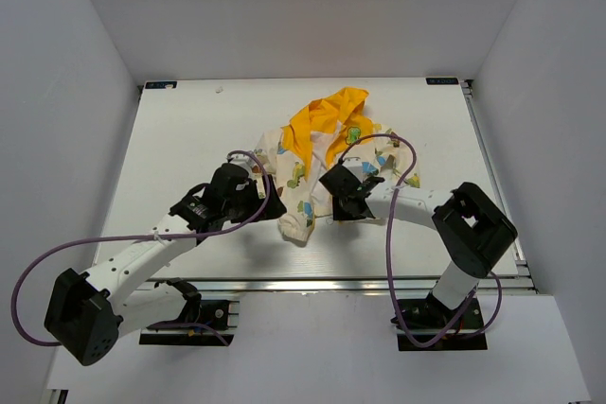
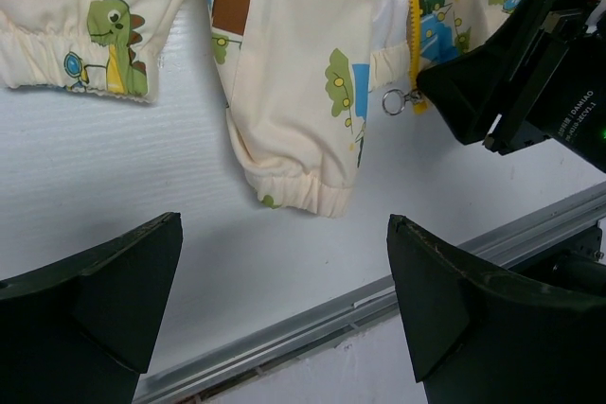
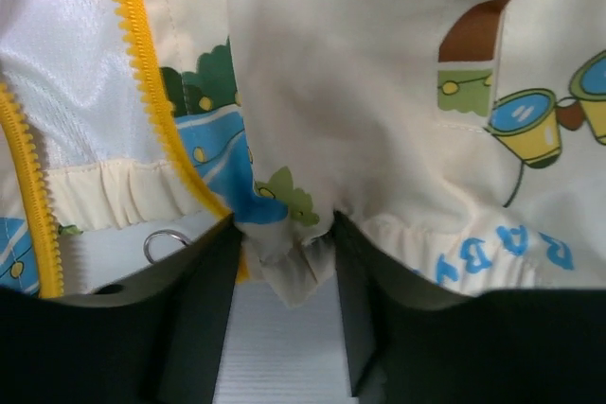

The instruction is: Zip up the jacket

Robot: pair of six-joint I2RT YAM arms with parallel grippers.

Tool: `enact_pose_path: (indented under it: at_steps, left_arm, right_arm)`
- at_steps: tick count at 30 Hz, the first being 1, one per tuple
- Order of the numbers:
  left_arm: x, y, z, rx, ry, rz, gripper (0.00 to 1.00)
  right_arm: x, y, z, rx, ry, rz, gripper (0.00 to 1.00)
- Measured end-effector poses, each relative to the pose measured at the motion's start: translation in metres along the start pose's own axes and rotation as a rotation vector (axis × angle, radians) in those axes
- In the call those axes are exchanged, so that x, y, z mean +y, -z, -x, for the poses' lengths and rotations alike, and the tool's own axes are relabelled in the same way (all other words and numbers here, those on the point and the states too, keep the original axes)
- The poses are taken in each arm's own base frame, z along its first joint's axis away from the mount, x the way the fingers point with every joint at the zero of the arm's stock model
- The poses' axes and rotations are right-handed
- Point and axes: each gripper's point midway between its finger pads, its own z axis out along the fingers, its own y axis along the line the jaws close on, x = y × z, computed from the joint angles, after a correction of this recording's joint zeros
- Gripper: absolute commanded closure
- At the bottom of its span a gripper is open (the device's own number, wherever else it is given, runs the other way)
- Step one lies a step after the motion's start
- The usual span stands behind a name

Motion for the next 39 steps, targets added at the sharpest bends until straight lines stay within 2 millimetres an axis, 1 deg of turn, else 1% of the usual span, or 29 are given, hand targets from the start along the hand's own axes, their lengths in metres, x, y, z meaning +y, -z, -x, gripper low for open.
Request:
enact_pose_path:
  at_steps: [2,3,7,9,11,13,16,19,23,25,26,27,29,30,33,34,39]
  left_arm:
    - [0.001,0.000,-0.001,0.004,0.000,0.003,0.02]
    - [0.001,0.000,-0.001,0.005,0.000,0.003,0.02]
    - [0.001,-0.001,-0.005,0.023,-0.010,0.001,0.02]
    - [0.001,-0.003,-0.012,0.054,-0.026,0.007,0.02]
    - [-0.002,-0.005,-0.021,0.093,-0.052,0.008,0.02]
    - [-0.010,-0.006,-0.031,0.132,-0.087,0.002,0.02]
    - [-0.026,-0.007,-0.040,0.176,-0.142,-0.014,0.02]
    - [-0.042,-0.010,-0.044,0.192,-0.208,-0.006,0.02]
    - [-0.058,-0.020,-0.049,0.217,-0.296,0.054,0.02]
    - [-0.061,-0.029,-0.054,0.234,-0.332,0.091,0.04]
    - [-0.060,-0.033,-0.057,0.244,-0.346,0.110,0.05]
    - [-0.059,-0.037,-0.062,0.258,-0.360,0.130,0.10]
    - [-0.054,-0.045,-0.070,0.289,-0.381,0.161,0.16]
    - [-0.050,-0.049,-0.075,0.307,-0.390,0.181,0.22]
    - [-0.036,-0.057,-0.086,0.350,-0.409,0.235,0.24]
    - [-0.033,-0.060,-0.088,0.359,-0.413,0.247,0.27]
    - [-0.026,-0.069,-0.093,0.368,-0.419,0.276,0.36]
  right_arm:
    - [-0.002,0.000,0.001,-0.009,-0.009,-0.012,0.77]
    - [-0.005,-0.001,0.001,-0.013,-0.012,-0.023,0.82]
    - [-0.012,0.003,-0.003,-0.017,-0.007,-0.036,0.81]
    - [-0.015,0.007,-0.006,-0.011,0.007,-0.031,0.83]
    - [-0.016,0.014,-0.008,-0.006,0.027,-0.014,0.87]
    - [-0.014,0.022,-0.005,-0.014,0.038,0.019,0.99]
    - [-0.008,0.034,0.002,-0.035,0.047,0.075,1.00]
    - [-0.004,0.042,0.005,-0.047,0.059,0.113,1.00]
    - [-0.004,0.046,0.004,-0.047,0.063,0.134,1.00]
    - [-0.007,0.046,0.000,-0.040,0.062,0.140,1.00]
    - [-0.008,0.046,-0.001,-0.036,0.060,0.143,1.00]
    - [-0.010,0.046,-0.004,-0.034,0.058,0.144,1.00]
    - [-0.013,0.046,-0.007,-0.031,0.052,0.147,1.00]
    - [-0.015,0.046,-0.008,-0.030,0.048,0.147,1.00]
    - [-0.016,0.047,-0.008,-0.036,0.039,0.158,1.00]
    - [-0.016,0.046,-0.009,-0.039,0.038,0.162,1.00]
    - [-0.017,0.042,-0.020,-0.029,0.034,0.179,1.00]
